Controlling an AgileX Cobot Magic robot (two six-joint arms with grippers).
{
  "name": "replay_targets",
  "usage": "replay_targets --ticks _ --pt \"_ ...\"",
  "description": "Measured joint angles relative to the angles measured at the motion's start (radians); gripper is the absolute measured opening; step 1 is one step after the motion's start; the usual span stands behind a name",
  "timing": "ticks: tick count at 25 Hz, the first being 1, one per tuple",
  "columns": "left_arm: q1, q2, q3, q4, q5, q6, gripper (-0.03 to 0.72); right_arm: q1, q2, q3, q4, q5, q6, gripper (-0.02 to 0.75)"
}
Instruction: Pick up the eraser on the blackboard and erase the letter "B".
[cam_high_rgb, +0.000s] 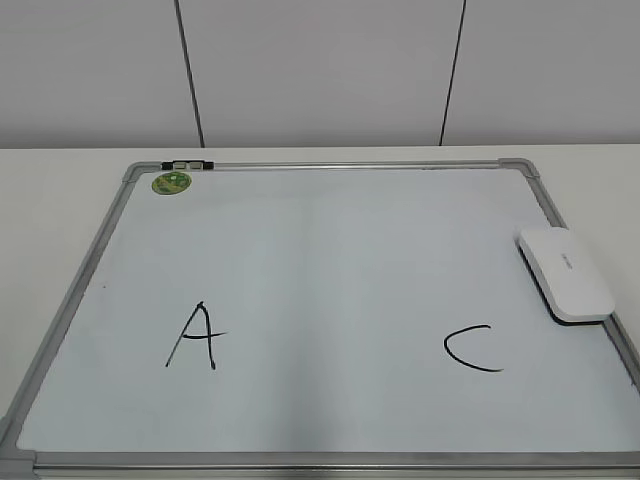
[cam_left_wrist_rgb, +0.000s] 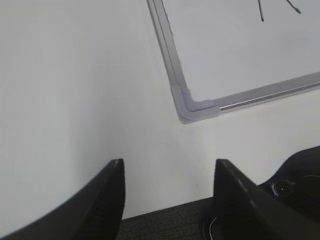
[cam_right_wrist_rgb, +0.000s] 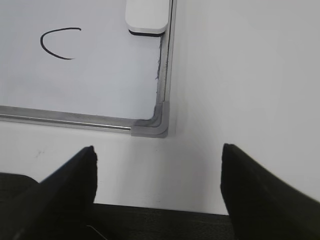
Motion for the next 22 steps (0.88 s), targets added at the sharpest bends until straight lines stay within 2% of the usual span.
replay_targets --ticks 13,22 --pt "0.0 0.0 0.0 0.003 -0.002 -0.006 0.398 0.0 0.0 0.0 0.0 -0.002 0.002 0.591" --pt "0.0 0.0 0.0 0.003 -0.002 -0.006 0.348 0.0 0.0 0.0 0.0 -0.002 0.002 0.591"
